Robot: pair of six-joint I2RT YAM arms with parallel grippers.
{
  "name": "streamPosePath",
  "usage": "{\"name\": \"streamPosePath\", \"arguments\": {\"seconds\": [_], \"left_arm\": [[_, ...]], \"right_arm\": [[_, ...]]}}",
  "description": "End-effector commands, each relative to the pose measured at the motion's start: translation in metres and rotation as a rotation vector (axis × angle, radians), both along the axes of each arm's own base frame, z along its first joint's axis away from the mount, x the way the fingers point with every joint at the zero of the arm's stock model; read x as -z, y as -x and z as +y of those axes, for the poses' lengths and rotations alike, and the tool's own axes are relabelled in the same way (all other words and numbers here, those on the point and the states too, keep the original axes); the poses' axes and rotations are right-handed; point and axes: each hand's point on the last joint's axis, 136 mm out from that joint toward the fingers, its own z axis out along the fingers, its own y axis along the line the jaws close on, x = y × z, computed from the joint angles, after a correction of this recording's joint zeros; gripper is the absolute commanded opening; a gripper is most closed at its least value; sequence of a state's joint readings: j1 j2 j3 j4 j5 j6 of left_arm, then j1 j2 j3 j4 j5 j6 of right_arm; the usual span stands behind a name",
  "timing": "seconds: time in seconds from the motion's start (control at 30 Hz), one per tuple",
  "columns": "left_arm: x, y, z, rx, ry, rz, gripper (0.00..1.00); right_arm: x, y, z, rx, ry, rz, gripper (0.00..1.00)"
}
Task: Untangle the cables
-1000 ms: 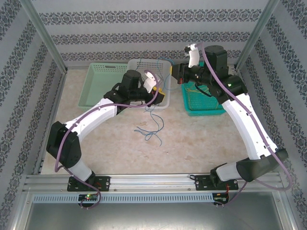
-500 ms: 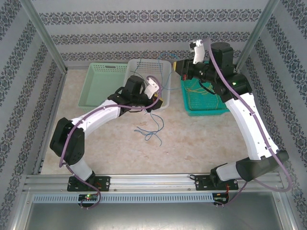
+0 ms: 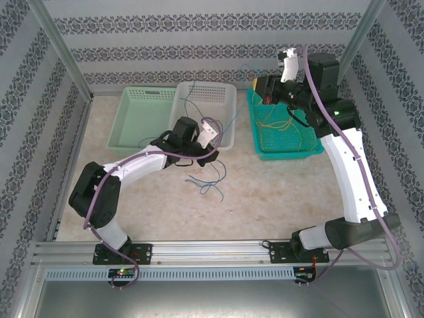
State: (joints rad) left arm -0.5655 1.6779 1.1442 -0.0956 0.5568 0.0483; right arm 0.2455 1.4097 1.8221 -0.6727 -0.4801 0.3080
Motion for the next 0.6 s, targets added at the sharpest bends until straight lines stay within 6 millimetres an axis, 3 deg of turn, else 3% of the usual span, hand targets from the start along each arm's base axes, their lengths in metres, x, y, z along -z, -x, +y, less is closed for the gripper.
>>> {"name": "streamPosePath", "arguments": {"seconds": [0.0,0.2,0.33,0.43,0.57], "left_arm": [[-0.007,0.001,-0.004,-0.004,0.012,-0.037,0.0],[-0.003,-0.006,0.016,-0.099,-0.047,-0.095,0.0],[-0.01,-0.02,0.056,-0.277,-0.127,-0.16,0.0],[-0.031,-0.026,0.095,-0.436,-0.125,-0.205,0.0],[-0.061,-0.025,0.144,-0.618,-0.136,-0.289,0.0]], "right_arm": [[-0.019,0.009,-0.003,-0.013,-0.004,-0.056,0.0],[-0.015,0.008,-0.006,-0.008,-0.009,-0.046,0.0],[-0.006,-0.005,-0.001,-0.005,-0.03,-0.027,0.0],[0.013,-0.022,0.028,-0.06,-0.061,0.002,0.0],[0.03,-0.042,0.105,-0.234,-0.119,-0.009,0.0]]}}
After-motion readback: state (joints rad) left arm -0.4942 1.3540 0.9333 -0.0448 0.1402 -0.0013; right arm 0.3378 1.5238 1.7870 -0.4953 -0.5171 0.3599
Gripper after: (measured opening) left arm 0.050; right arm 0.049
